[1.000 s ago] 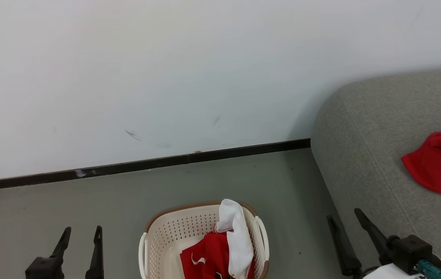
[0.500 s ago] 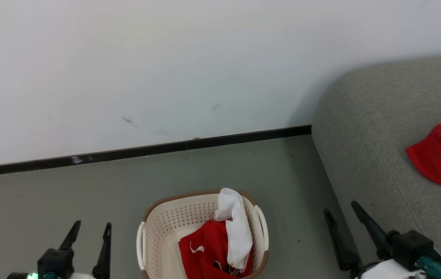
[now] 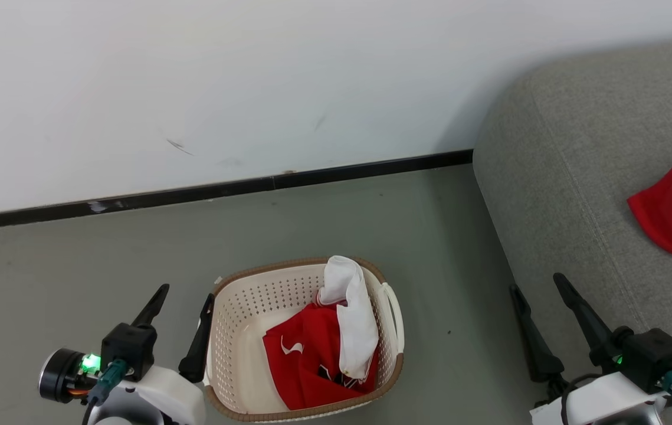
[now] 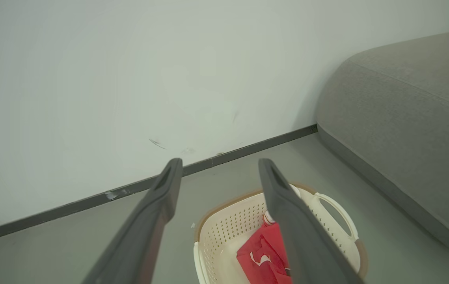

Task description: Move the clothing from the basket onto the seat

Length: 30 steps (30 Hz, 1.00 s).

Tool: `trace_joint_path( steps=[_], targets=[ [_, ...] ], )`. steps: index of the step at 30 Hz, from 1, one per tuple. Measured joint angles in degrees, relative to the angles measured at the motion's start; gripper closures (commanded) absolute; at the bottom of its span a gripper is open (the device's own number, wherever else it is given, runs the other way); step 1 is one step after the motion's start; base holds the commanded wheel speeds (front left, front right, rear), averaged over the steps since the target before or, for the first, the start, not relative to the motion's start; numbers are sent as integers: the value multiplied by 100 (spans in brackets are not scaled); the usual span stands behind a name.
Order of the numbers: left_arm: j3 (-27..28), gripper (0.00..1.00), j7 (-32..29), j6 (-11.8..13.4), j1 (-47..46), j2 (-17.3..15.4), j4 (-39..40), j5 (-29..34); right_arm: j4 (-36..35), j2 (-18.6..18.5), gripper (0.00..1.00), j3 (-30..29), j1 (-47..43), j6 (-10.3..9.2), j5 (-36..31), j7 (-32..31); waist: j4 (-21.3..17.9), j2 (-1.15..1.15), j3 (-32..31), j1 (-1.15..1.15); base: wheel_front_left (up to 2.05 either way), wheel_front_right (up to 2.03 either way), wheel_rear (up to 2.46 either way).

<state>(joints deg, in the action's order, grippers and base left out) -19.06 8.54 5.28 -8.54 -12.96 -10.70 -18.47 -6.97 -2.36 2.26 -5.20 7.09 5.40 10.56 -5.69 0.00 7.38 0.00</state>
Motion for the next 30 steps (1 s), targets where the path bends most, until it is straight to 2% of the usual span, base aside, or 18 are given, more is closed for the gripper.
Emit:
trace_joint_path(
  steps=[15, 30],
  targets=[
    [-614, 0, -322, -347, -840, 96, -382, 444, -331, 3, 0, -346, 247, 0, 129, 11, -216, 0, 875, 0, 0, 0, 0],
    [-1116, 0, -497, -650, -1689, 78, -839, 988, -404, 7, 0, -427, 728, 0, 422, 192, -635, 0, 1838, 0, 0, 0, 0]
  ],
)
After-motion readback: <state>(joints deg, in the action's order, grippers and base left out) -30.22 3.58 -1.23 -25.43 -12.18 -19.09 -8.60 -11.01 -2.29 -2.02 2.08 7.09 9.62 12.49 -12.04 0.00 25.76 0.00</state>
